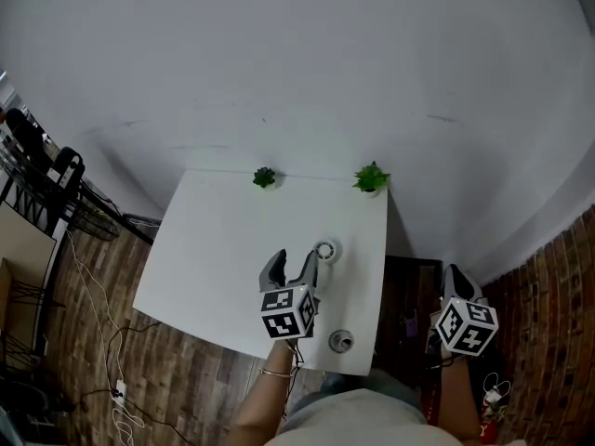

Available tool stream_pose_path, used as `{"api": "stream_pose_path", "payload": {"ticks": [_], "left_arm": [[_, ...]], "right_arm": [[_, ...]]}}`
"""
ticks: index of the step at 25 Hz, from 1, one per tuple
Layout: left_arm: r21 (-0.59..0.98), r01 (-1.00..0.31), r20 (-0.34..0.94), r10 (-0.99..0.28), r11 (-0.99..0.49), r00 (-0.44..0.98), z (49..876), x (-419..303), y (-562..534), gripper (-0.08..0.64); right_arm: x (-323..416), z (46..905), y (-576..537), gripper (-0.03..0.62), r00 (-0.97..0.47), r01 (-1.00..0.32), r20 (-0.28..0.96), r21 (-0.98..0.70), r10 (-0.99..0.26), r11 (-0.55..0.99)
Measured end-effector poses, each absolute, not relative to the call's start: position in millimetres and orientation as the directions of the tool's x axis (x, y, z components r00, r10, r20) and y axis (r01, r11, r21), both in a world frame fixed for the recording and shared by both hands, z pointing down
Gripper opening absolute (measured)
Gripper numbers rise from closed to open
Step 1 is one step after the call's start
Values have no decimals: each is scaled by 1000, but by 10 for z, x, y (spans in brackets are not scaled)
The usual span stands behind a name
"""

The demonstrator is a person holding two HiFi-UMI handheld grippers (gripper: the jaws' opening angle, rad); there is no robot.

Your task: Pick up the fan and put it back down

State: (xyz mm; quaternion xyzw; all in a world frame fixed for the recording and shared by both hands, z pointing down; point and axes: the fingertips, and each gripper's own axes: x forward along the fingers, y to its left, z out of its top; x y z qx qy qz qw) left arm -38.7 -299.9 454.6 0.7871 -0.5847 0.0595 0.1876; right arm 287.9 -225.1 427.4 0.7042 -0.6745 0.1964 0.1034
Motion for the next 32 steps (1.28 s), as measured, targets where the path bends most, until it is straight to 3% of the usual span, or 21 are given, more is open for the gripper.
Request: {"api": "stream_pose_path", "payload": {"ticks": [8, 32], "left_arm": [[226, -950, 362, -886, -217, 289, 4671, -306, -3027, 247], [152, -945, 629, -710, -288, 317, 5739, 150, -2997, 249]], "right_arm": [[2789, 4282, -2510, 1, -62, -993, 429, -121, -901, 11], [3092, 5214, -2591, 1, -74, -976, 601, -208, -795, -67]]}}
